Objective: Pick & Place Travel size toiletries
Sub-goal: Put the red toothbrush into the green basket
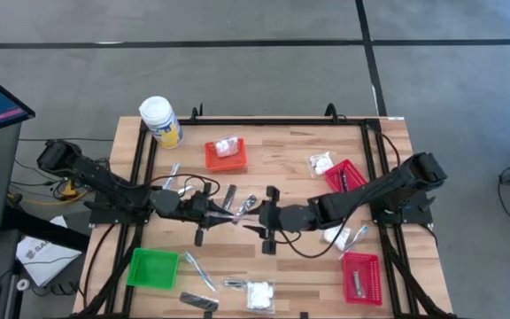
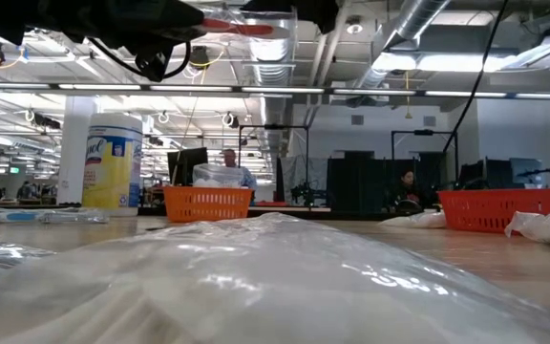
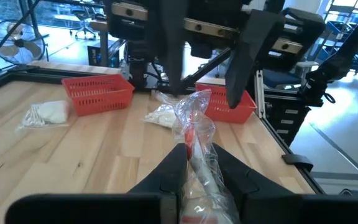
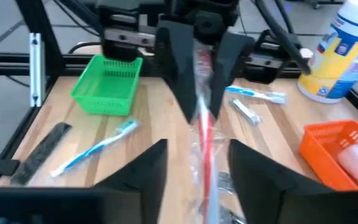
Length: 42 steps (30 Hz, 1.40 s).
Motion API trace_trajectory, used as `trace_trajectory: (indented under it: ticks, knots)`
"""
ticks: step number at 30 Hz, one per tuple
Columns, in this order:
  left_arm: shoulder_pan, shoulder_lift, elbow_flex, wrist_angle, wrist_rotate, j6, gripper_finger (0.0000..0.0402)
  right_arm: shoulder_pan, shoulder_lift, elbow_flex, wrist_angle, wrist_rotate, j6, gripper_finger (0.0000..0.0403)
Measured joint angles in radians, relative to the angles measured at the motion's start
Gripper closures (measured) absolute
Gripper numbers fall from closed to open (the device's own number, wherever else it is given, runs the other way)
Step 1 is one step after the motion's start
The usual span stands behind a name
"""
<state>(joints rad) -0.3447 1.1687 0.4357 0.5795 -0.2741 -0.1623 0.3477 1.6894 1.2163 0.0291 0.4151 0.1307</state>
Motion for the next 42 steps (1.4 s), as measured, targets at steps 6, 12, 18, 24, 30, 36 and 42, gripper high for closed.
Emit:
trace_trajectory:
  ticks: [6,12,18,24,30,36,42]
  knots:
    - [0.000,0.000,0.000,-0.003,0.002,0.000,0.0358,-0.004,0.000,0.000,-0.019,0.002,-0.002,0.0144]
    - [0.000,0.000,0.000,-0.003,0.002,0.000,0.0358,-0.003,0.000,0.000,-0.055,0.004,0.013,0.0134]
    - [0.000,0.000,0.000,-0.003,0.002,0.000,0.0358,-0.011,0.001,0.000,-0.130,0.005,0.070,0.0134]
    - [0.000,0.000,0.000,-0.004,0.002,0.000,0.0358,-0.016,0.001,0.000,-0.159,0.005,0.091,0.0157]
    - [0.000,0.000,0.000,-0.004,0.002,0.000,0.0358,-0.021,0.001,0.000,-0.201,0.005,0.117,0.0263]
    - [0.001,0.001,0.000,-0.003,-0.002,0.000,0.0358,-0.021,0.002,0.000,-0.241,-0.003,0.133,0.0387]
    - [0.000,0.001,0.000,-0.004,-0.005,-0.023,0.0308,-0.020,0.002,0.001,-0.251,-0.002,0.142,0.0386]
